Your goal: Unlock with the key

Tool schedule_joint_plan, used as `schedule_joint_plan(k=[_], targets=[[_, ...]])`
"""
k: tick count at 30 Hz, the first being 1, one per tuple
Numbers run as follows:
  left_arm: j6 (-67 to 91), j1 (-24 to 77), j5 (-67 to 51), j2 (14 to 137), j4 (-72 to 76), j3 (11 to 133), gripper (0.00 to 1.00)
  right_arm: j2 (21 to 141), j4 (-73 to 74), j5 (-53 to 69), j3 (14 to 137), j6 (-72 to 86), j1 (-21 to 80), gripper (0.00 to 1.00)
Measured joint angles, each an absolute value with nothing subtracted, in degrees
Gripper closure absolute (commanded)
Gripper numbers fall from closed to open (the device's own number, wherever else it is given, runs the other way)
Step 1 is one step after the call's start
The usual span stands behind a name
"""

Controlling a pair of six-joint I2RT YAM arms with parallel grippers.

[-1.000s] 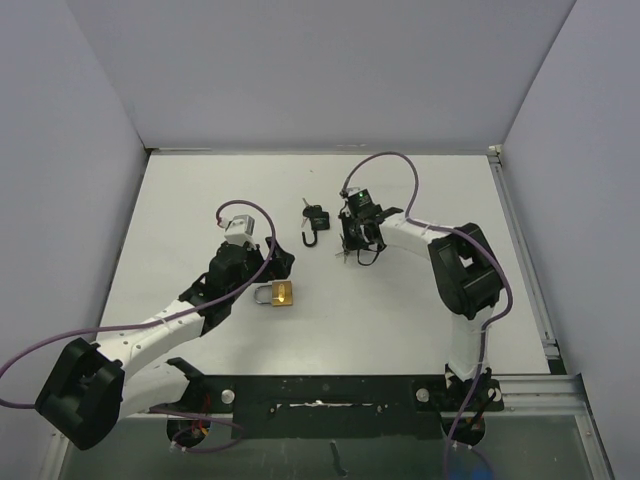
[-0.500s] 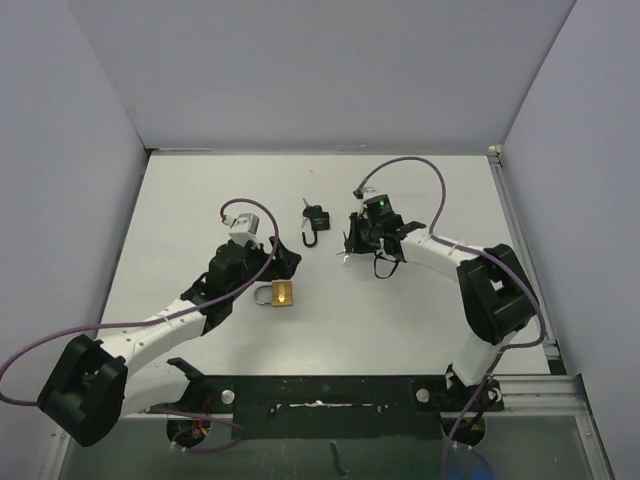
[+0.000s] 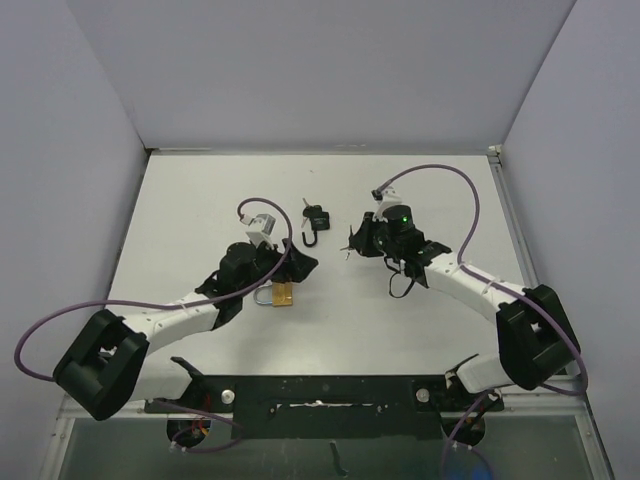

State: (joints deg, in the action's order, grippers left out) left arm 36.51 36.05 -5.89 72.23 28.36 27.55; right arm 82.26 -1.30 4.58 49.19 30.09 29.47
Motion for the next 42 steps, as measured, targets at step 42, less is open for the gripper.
schedule_joint_plan(k=[42], targets=[[52.45,41.28,-6.31,85.25,39.88,33.43,0.5,74.89,-12.47,-13.82,39.4,28.77,42.06,1.0]])
